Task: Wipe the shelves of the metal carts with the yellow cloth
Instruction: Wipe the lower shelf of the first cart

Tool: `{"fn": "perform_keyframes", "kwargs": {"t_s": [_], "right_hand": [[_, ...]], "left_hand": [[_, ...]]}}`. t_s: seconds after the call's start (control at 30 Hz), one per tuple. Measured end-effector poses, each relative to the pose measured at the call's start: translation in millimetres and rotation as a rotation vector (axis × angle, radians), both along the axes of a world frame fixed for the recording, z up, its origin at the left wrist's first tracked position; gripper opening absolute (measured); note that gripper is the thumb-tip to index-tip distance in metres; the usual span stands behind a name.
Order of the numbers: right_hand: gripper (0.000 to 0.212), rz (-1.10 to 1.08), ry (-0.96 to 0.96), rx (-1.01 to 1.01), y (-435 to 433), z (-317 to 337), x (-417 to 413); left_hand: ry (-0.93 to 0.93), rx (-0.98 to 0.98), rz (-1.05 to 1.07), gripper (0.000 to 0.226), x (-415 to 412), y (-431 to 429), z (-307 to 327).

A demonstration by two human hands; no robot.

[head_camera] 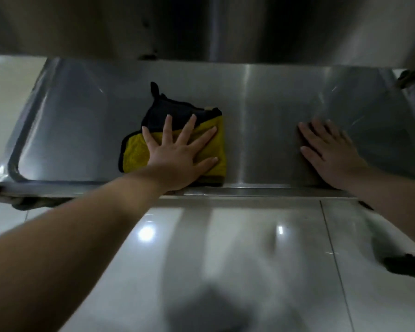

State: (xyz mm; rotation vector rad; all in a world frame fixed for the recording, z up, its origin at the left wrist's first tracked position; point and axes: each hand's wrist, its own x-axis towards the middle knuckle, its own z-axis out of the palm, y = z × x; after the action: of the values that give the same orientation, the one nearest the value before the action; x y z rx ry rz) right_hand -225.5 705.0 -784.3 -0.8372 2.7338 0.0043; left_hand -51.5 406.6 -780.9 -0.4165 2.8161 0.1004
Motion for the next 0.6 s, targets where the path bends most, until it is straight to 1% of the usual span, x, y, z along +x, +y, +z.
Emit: {"fn": "perform_keyframes", "kwargs": {"t_s": [0.1, 0.2, 0.33, 0.4, 0.53, 0.6], "right_hand": [[0.079, -0.002, -0.016, -0.005, 11, 0, 0], [0.072, -0.052, 0.042, 0.006, 14, -5, 0], [0.066, -0.043, 0.081, -0.014, 11, -10, 2], [0.06, -0.042, 0.082, -0.024, 12, -11, 2], [0.06, -0.029, 0.085, -0.048, 13, -10, 3], [0.06, -0.035, 0.076, -0.072, 15, -10, 1]], "left_hand": [[-0.025, 0.002, 0.003, 0.068, -1, 0, 0], [0.0, -0.018, 0.013, 0.068, -1, 3, -2], [0.014, -0.016, 0.072, 0.068, -2, 5, -3], [0.008, -0.005, 0.146, 0.067, -21, 11, -2], [0.019, 0.074, 0.359, 0.069, -100, 46, 2], [0.02, 0.119, 0.359, 0.069, -128, 83, 5]]}}
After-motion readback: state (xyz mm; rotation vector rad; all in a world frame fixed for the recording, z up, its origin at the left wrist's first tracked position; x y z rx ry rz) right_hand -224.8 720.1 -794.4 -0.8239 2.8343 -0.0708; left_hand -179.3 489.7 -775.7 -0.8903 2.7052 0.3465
